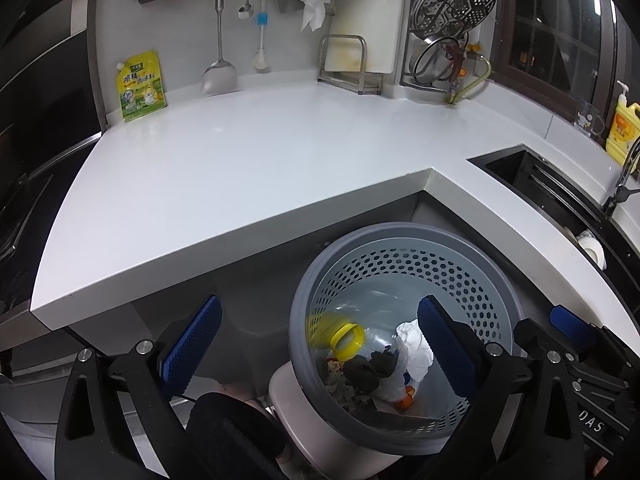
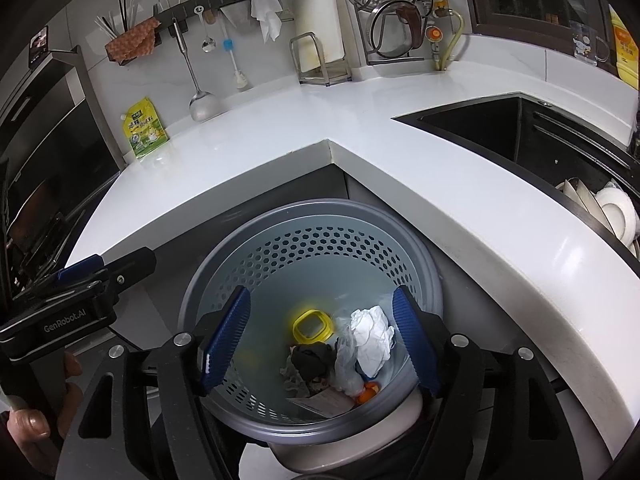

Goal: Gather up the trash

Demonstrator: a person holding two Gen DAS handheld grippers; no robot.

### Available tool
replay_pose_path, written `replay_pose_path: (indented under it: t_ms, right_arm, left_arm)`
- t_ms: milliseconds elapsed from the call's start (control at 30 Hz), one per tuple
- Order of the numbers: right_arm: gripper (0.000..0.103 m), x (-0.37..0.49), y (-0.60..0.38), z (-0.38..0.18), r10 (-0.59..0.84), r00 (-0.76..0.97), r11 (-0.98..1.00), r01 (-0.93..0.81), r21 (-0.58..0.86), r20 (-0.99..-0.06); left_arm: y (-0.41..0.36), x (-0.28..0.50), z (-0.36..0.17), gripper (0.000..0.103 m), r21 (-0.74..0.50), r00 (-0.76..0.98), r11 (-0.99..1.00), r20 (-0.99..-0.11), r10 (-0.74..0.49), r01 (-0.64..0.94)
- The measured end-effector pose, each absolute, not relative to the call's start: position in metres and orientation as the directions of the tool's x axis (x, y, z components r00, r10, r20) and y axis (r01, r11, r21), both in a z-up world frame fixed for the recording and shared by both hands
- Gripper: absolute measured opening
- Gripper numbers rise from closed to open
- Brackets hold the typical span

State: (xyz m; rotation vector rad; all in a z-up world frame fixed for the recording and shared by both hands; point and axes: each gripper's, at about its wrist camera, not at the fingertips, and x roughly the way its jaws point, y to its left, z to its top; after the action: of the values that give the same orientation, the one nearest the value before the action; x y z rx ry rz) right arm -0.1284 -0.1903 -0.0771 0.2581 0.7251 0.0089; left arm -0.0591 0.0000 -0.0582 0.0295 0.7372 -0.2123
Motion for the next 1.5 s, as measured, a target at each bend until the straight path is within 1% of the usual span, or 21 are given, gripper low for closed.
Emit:
replay_pose_path:
  t_ms: [233,1100,1500]
  right_arm:
    - [0.072,-0.13,-0.191,-0.074,0.098,0.755,0.967,0.083,0.242,-0.648]
    - [0.072,-0.13,-0.187,-0.067,0.091,0.763,0.969,0.079,0.232,-0.639]
    - [0.072,-0.131,-0.184,-0.067,0.09,0.763,0.97,0.077,0.229,-0.64]
  left_arm:
    - [0.0,-0.059,-0.058,0.097,-0.043,0.722,0.979,-0.669,-0.177,0.199]
    - [0.0,-0.06,-0.057,0.097,-0.016,0.735,0.985,-0.663,-0.141,0.174]
    - [0.0,-0.056,-0.06,0.097,-0.024,0.715,0.983,-0.683,-0.148,0.18]
